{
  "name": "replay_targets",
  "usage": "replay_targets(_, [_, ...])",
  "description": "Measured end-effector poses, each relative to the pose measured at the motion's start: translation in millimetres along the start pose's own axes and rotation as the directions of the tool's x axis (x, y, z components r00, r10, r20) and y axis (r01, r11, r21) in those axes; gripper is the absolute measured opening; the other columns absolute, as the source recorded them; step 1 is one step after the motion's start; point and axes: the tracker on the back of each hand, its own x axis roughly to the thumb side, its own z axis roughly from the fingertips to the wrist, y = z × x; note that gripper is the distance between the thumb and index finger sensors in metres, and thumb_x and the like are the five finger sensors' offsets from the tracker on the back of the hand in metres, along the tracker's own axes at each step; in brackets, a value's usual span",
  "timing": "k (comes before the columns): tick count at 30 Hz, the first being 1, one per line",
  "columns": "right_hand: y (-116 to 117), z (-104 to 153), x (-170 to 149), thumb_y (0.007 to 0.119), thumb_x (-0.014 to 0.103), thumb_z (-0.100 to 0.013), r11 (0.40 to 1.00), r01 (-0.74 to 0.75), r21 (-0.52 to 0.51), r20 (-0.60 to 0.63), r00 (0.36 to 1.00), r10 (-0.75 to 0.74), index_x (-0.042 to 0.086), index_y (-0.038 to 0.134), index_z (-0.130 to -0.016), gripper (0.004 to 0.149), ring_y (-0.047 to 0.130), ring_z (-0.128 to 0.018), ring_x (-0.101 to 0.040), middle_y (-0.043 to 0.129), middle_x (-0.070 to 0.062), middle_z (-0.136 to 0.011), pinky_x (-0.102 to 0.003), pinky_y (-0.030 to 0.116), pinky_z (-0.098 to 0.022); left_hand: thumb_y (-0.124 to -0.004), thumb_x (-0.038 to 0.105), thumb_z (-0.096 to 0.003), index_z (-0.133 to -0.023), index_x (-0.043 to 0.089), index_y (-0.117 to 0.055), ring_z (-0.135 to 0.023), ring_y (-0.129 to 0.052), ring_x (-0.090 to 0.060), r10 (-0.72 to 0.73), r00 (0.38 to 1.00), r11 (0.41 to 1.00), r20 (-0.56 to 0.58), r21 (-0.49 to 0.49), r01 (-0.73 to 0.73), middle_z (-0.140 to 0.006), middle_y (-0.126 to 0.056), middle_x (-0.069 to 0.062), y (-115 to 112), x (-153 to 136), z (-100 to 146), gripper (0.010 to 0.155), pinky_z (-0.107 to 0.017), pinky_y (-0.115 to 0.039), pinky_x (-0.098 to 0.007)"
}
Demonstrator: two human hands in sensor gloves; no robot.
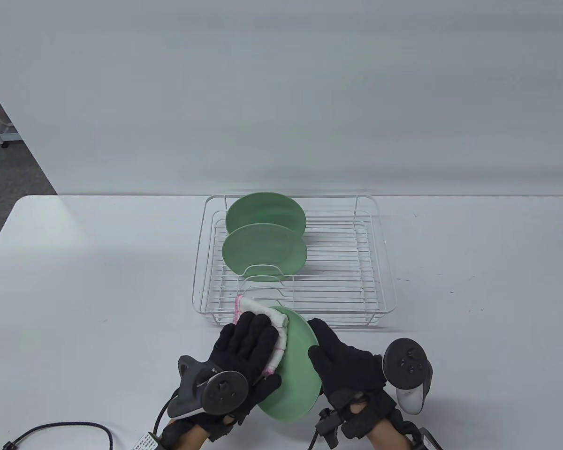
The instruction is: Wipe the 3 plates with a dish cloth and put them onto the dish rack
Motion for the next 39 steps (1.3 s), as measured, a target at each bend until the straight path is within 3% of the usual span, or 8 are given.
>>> replay_targets(6, [5.6,-3.8,-5.7,0.078,0.041,-0.040,1.000,0.021,0.018,-0.037,0.999,-0.021,-0.001,0.073,-0.091,0.067,0.103,-0.012,-0.034,0.094,-0.033,-0.061,-0.045,0.089,-0.003,-0.053,0.073,-0.0383,-0.110,0.025,-0.022,-0.110,-0.025,-0.037,0.087,0.990,0.996,0.109,-0.037,-0.083,-0.116,-0.021,-0.009,-4.4,21.3,-0.7,0.092,-0.074,-0.044,-0.067])
replay_targets(11, [-2.4,-8.4,-13.7,0.075,0.042,-0.040,0.995,0.088,0.036,-0.085,0.993,-0.085,0.003,0.073,-0.093,0.066,0.103,-0.015,-0.036,0.094,-0.032,-0.064,-0.046,0.089,-0.005,-0.053,0.075,-0.0377,-0.109,0.025,-0.018,-0.110,-0.023,-0.038,0.074,0.977,0.997,0.197,-0.044,-0.067,-0.116,-0.018,-0.010,-8.2,43.1,2.0,0.095,-0.074,-0.044,-0.067])
replay_targets(14, [-12.0,-8.7,-16.7,0.075,0.043,-0.040,0.990,0.141,0.020,-0.105,0.985,-0.138,0.004,0.071,-0.094,0.066,0.103,-0.016,-0.036,0.093,-0.033,-0.065,-0.046,0.089,-0.006,-0.058,0.075,-0.0387,-0.109,0.025,-0.017,-0.110,-0.024,-0.039,0.054,0.969,0.998,0.243,-0.050,-0.043,-0.117,-0.018,-0.009,-10.4,53.1,3.0,0.096,-0.075,-0.043,-0.067])
replay_targets(17, [-25.2,-8.8,-20.3,0.078,0.041,-0.041,0.981,0.192,-0.023,-0.128,0.973,-0.194,0.003,0.069,-0.095,0.067,0.103,-0.017,-0.038,0.093,-0.032,-0.066,-0.047,0.090,-0.007,-0.070,0.071,-0.0408,-0.109,0.026,-0.019,-0.111,-0.025,-0.037,0.020,0.955,0.999,0.296,-0.041,-0.008,-0.117,-0.021,-0.008,-12.4,63.3,5.6,0.097,-0.075,-0.042,-0.067])
replay_targets(22, [-48.0,-7.3,-26.0,0.079,0.036,-0.041,0.966,0.234,-0.109,-0.140,0.959,-0.248,0.001,0.064,-0.096,0.067,0.104,-0.018,-0.038,0.094,-0.029,-0.067,-0.047,0.090,-0.007,-0.080,0.059,-0.0415,-0.109,0.026,-0.032,-0.112,-0.041,-0.035,-0.059,0.935,0.997,0.351,0.064,0.039,-0.118,-0.039,-0.007,-5.8,73.0,11.4,0.089,-0.074,-0.046,-0.068])
replay_targets(26, [-63.8,-4.9,-27.1,0.080,0.034,-0.040,0.952,0.239,-0.191,-0.115,0.958,-0.264,0.002,0.066,-0.095,0.065,0.104,-0.018,-0.037,0.094,-0.028,-0.067,-0.048,0.090,-0.008,-0.081,0.051,-0.0439,-0.108,0.027,-0.046,-0.110,-0.057,-0.034,-0.098,0.935,0.991,0.340,0.120,0.060,-0.115,-0.055,-0.006,3.9,70.4,14.2,0.077,-0.073,-0.052,-0.068])
replay_targets(30, [-73.5,-1.9,-25.2,0.080,0.034,-0.040,0.946,0.229,-0.229,-0.088,0.963,-0.254,0.003,0.068,-0.094,0.064,0.103,-0.017,-0.037,0.094,-0.028,-0.066,-0.048,0.089,-0.008,-0.079,0.052,-0.0439,-0.106,0.027,-0.057,-0.108,-0.066,-0.034,-0.105,0.948,0.991,0.301,0.113,0.074,-0.113,-0.065,-0.006,11.7,59.9,13.1,0.070,-0.073,-0.054,-0.067])
replay_targets(39, [-59.2,-0.6,-14.7,0.078,0.034,-0.040,0.979,0.138,-0.151,-0.044,0.988,-0.146,0.001,0.070,-0.093,0.063,0.103,-0.016,-0.038,0.094,-0.031,-0.064,-0.048,0.089,-0.006,-0.076,0.054,-0.0452,-0.105,0.030,-0.061,-0.111,-0.054,-0.030,-0.087,0.992,0.995,0.094,0.059,0.082,-0.115,-0.061,-0.001,12.8,15.2,4.1,0.066,-0.074,-0.052,-0.066])
